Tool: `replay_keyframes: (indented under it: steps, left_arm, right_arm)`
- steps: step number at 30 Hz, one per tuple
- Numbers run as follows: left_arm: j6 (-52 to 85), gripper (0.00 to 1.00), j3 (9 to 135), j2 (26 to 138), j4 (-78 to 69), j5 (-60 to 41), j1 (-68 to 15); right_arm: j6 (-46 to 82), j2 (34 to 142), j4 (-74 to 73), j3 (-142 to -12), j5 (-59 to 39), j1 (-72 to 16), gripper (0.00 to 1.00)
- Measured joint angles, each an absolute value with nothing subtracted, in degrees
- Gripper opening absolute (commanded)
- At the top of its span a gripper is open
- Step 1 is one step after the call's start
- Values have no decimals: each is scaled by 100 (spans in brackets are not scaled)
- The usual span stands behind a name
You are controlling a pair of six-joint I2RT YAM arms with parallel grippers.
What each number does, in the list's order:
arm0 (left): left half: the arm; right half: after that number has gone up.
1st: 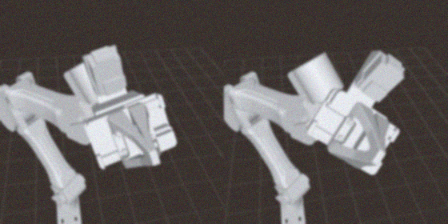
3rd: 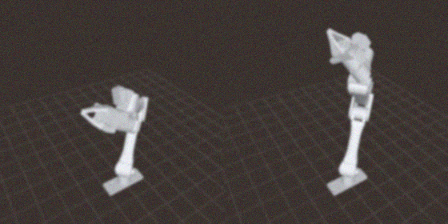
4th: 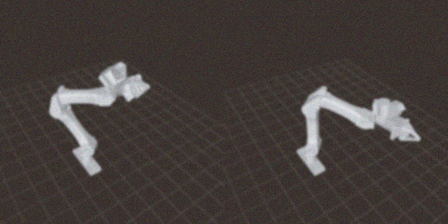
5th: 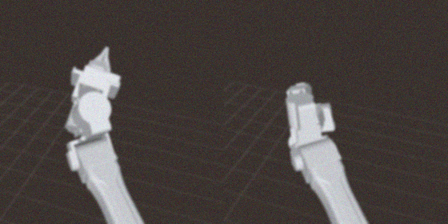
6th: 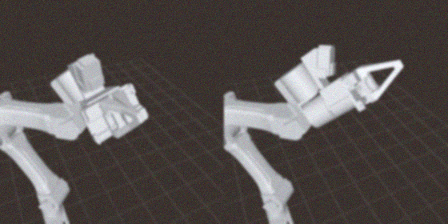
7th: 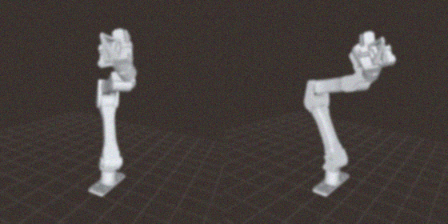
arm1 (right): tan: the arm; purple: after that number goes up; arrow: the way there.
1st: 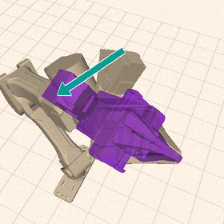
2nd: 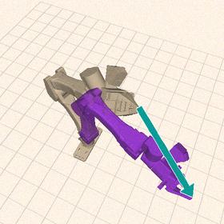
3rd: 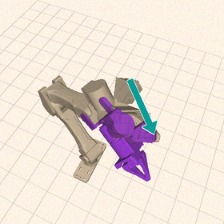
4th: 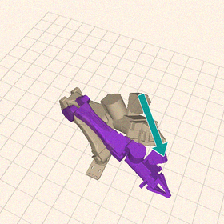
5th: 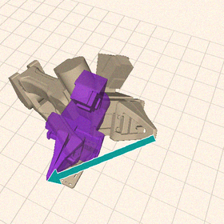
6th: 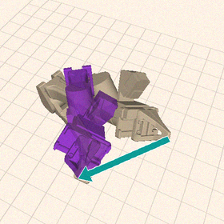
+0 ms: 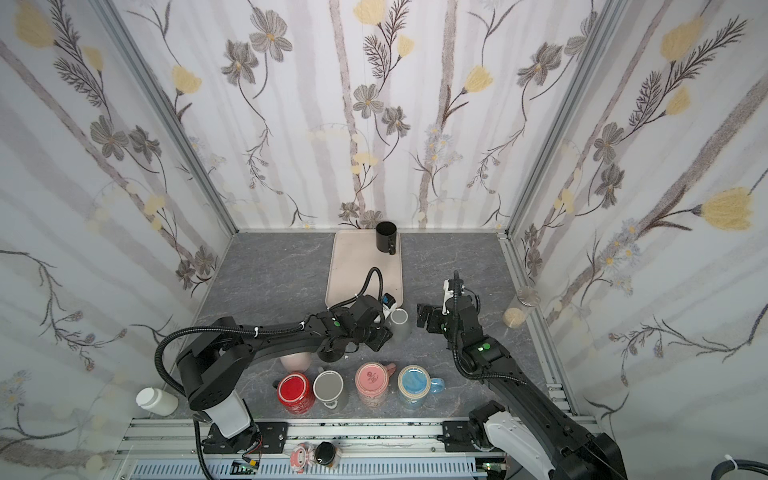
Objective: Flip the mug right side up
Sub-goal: 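Close the left gripper on the grey mug's handle and lift it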
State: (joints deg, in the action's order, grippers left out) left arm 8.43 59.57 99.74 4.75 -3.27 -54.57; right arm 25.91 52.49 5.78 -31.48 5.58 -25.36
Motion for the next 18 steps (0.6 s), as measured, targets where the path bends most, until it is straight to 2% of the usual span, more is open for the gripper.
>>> replay_keyframes:
  steps: [10, 18]
  left_arm:
    - [613, 34, 6106, 10221, 543, 45, -5537]
    - [423, 22, 6064, 10230, 436, 316, -5621]
  right_arm:
    - [2596, 5284, 537, -3148, 478, -2515, 100]
    - [2609, 5339, 537, -3153, 436, -2510, 100]
